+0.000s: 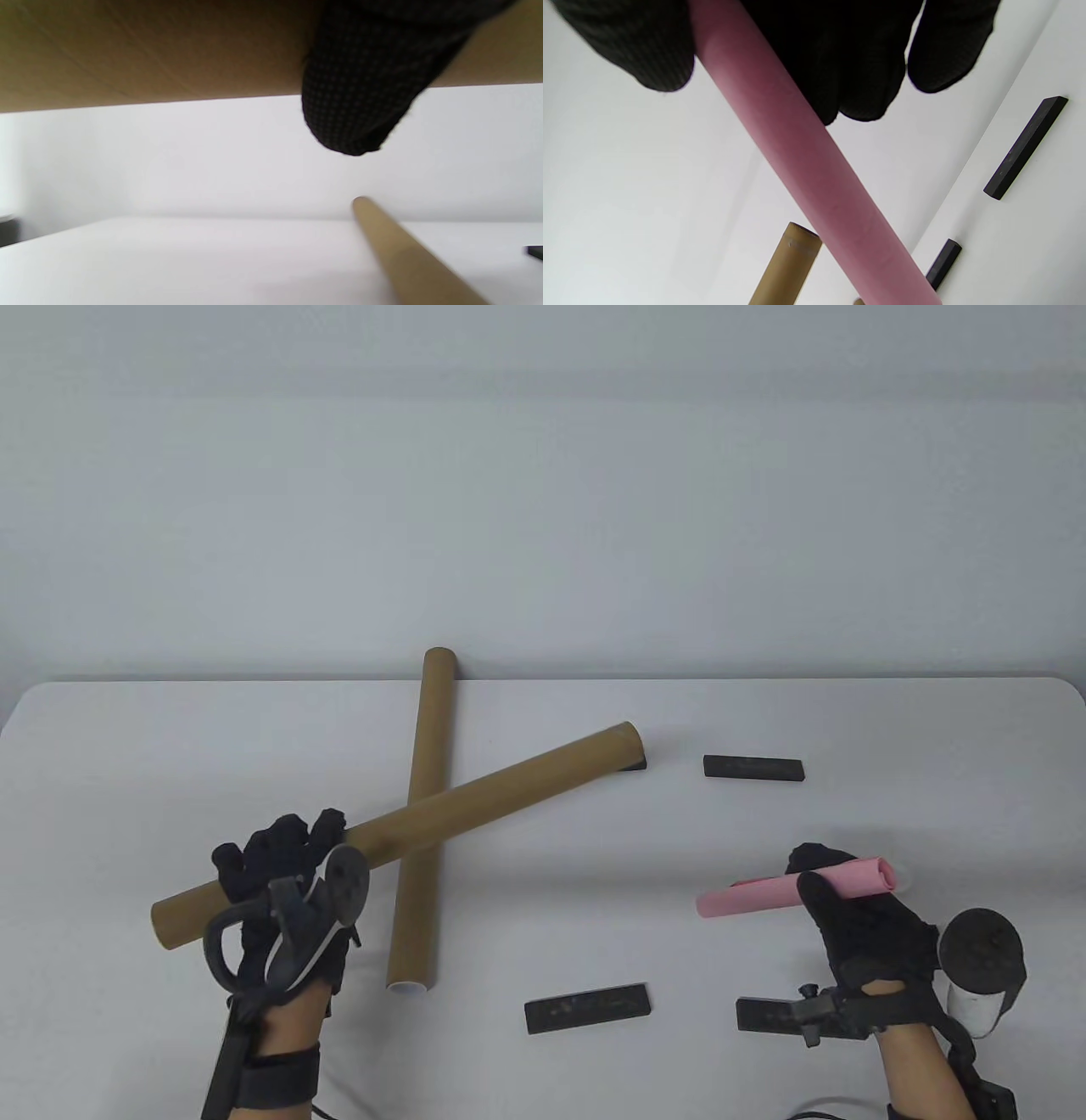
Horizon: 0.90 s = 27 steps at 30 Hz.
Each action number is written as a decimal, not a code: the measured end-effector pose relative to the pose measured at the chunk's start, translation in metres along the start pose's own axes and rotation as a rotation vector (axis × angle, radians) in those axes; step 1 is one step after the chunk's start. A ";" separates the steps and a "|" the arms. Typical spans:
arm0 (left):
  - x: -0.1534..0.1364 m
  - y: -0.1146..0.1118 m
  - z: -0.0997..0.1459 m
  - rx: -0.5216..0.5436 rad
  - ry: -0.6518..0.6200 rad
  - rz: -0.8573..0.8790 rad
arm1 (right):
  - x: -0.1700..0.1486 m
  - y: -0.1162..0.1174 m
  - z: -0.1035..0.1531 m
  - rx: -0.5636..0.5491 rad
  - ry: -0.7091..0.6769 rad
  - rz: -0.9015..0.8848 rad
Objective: Roll up papers and store in mailing tubes
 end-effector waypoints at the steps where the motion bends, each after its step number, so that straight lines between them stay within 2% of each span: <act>1: 0.006 0.002 0.005 0.034 -0.034 -0.013 | -0.003 -0.004 0.000 -0.013 0.004 -0.034; 4: 0.018 0.000 0.015 0.062 -0.139 -0.005 | -0.014 -0.016 -0.001 -0.052 0.031 -0.166; 8: 0.019 -0.005 0.021 0.071 -0.198 0.029 | -0.028 -0.021 -0.001 -0.072 0.076 -0.301; 13: 0.014 -0.007 0.023 0.057 -0.199 0.110 | -0.032 -0.012 0.000 -0.029 0.080 -0.399; 16: 0.014 -0.008 0.025 0.061 -0.219 0.109 | -0.031 -0.006 0.000 -0.012 0.078 -0.489; 19: 0.018 -0.007 0.027 0.070 -0.231 0.115 | -0.032 0.000 0.001 0.007 0.085 -0.504; 24: 0.032 -0.009 0.030 0.052 -0.266 0.171 | -0.039 0.033 0.004 0.130 0.129 -0.577; 27: 0.038 -0.013 0.032 0.031 -0.280 0.188 | -0.041 0.062 0.008 0.262 0.175 -0.527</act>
Point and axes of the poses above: the tracker on the back of each hand, its own x axis roughly to the thumb side, its own z axis roughly from the fingertips to the wrist, y = z × x, the point moved 5 cm from there along -z, roughly from the wrist to the fingertips, and after that the axes turned 3 degrees about -y, right-handed, at the moved point
